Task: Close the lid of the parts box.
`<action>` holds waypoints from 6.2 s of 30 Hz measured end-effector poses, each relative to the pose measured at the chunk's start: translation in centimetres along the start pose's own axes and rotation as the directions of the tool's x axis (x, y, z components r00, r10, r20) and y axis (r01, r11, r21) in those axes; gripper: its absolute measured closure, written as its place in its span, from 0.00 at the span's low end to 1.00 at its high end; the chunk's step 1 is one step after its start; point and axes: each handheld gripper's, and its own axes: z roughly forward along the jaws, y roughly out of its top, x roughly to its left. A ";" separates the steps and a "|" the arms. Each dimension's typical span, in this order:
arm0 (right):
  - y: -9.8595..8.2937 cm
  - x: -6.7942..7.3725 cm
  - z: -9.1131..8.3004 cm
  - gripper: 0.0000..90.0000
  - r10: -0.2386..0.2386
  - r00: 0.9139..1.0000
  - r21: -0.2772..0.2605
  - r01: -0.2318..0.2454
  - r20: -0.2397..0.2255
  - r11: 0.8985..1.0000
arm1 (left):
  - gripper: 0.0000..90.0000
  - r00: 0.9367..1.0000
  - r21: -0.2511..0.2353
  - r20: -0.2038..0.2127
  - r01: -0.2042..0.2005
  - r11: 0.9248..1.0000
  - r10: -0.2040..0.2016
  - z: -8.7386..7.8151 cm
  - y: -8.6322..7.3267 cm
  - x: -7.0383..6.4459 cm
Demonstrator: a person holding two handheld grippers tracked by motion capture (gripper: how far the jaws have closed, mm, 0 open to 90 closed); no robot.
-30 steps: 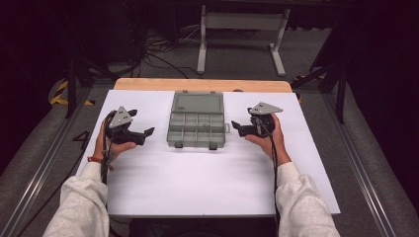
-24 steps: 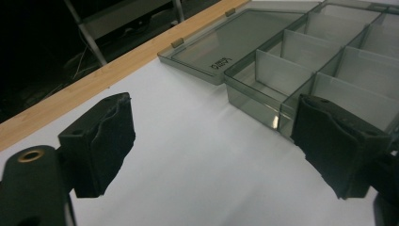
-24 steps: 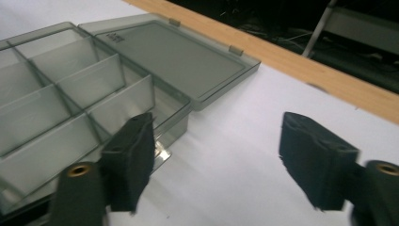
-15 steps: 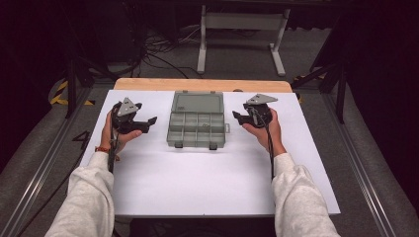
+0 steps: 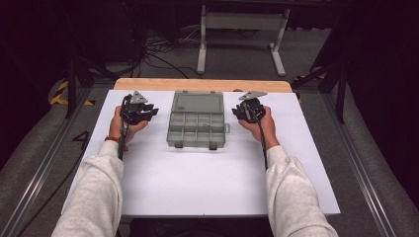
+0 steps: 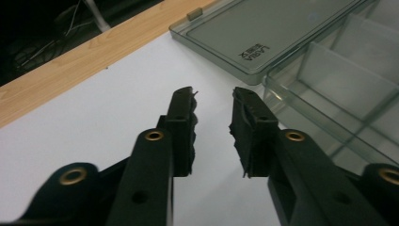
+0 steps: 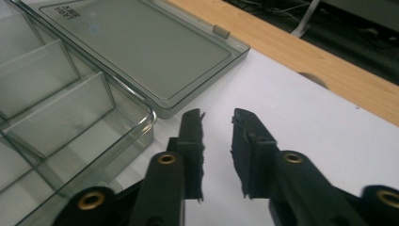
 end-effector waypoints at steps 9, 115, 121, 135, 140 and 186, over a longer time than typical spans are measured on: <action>1.4 -0.1 2.4 1.00 -0.058 0.998 0.090 0.059 -0.013 0.994 | 0.97 1.000 0.036 0.012 0.007 0.999 -0.007 1.9 0.9 0.2; 2.3 -1.0 6.1 1.00 -0.007 0.999 -0.095 0.003 -0.042 0.995 | 0.92 0.991 -0.050 -0.005 0.133 0.990 -0.134 7.4 3.6 1.2; 3.3 -0.5 5.6 0.99 -0.032 0.999 -0.111 0.027 -0.040 0.993 | 0.90 0.991 -0.097 0.002 0.134 0.986 -0.134 6.2 3.9 1.5; 4.4 0.2 3.6 0.99 -0.068 0.995 -0.143 0.057 -0.076 0.988 | 0.90 0.994 -0.143 -0.003 0.103 0.984 -0.105 3.4 5.5 0.7; 4.3 0.3 2.8 0.99 -0.075 0.994 -0.155 0.062 -0.084 0.986 | 0.90 0.995 -0.153 -0.006 0.095 0.984 -0.097 2.8 5.6 0.2; 3.5 1.8 -1.0 0.99 -0.097 0.994 -0.192 0.086 -0.051 0.978 | 0.92 1.000 -0.130 -0.008 -0.001 0.992 0.000 -0.4 4.8 -2.3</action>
